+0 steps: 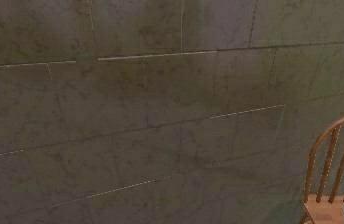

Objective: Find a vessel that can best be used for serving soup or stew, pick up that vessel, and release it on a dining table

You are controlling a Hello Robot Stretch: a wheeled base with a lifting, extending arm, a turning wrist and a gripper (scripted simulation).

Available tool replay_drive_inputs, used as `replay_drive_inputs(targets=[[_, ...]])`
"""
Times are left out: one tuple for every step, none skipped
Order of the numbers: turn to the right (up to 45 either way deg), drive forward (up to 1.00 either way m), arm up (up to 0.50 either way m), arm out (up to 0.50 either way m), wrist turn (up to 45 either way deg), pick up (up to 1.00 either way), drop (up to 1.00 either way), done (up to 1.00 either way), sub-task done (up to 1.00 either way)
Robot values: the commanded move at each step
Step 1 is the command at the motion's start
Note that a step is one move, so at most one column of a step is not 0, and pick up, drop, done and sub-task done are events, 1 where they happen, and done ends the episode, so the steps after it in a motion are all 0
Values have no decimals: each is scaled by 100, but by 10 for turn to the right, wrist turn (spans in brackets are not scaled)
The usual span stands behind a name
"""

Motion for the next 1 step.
replay_drive_inputs(targets=[[0, 0, -32, 0, 0, 0, 0, 0, 0]])
